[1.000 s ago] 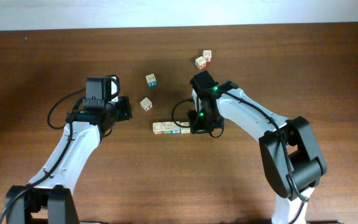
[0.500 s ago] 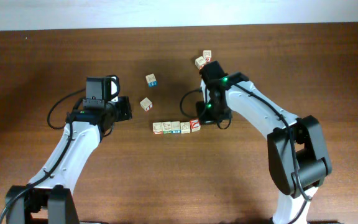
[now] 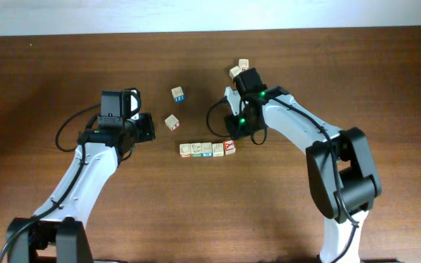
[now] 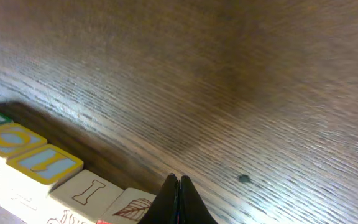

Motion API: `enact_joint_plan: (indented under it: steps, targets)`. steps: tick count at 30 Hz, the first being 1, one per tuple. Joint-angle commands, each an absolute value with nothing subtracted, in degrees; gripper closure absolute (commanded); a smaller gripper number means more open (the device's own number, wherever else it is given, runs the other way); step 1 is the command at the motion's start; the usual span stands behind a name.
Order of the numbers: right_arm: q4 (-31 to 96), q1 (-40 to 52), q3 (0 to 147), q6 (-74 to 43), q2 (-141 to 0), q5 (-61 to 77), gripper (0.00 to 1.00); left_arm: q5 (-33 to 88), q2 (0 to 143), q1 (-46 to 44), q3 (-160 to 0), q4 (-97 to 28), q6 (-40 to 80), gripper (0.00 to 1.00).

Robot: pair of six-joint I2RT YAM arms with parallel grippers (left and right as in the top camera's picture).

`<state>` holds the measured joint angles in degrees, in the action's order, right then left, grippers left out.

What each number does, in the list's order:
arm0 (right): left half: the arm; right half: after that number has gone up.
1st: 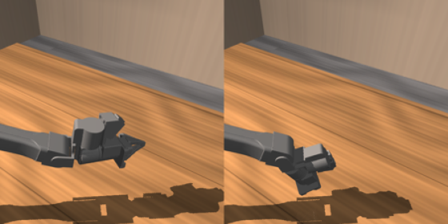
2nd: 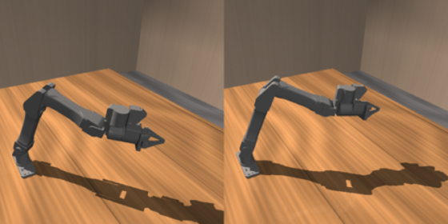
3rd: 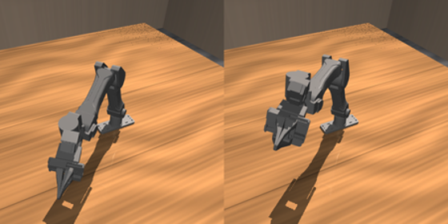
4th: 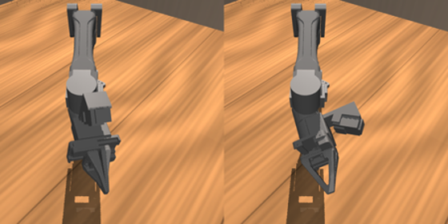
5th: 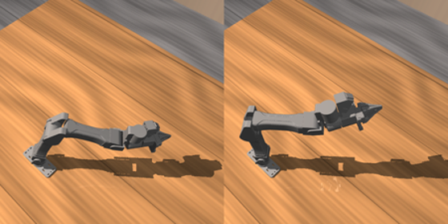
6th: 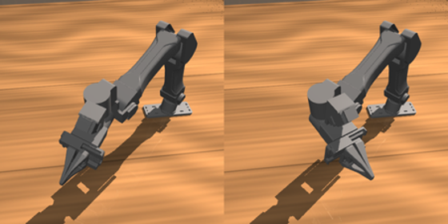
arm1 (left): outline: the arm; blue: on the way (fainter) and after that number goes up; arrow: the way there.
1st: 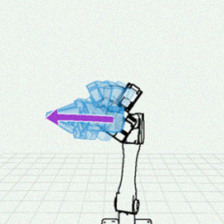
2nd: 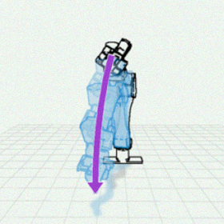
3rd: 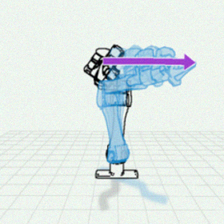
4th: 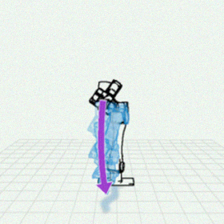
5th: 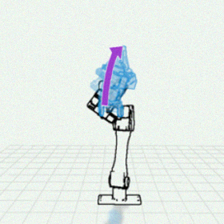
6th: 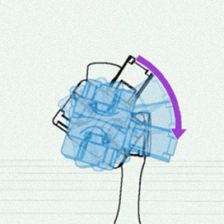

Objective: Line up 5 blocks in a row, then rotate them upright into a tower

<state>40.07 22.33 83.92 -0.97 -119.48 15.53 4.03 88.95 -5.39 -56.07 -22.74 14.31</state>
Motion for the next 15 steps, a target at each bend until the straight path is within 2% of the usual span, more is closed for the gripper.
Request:
enact_joint_plan:
  steps: [1, 15]
  targets:
    - [40.60, 22.52, 84.77, 1.30, -119.74, 17.82, 0.96, 3.79, 89.45, -5.48, -56.51, -22.61, 13.65, 1.00]
    - [44.23, 22.52, 84.77, -0.47, -119.74, 17.82, 0.96, 3.81, 89.45, -5.48, -56.51, -22.63, 13.65, 1.00]
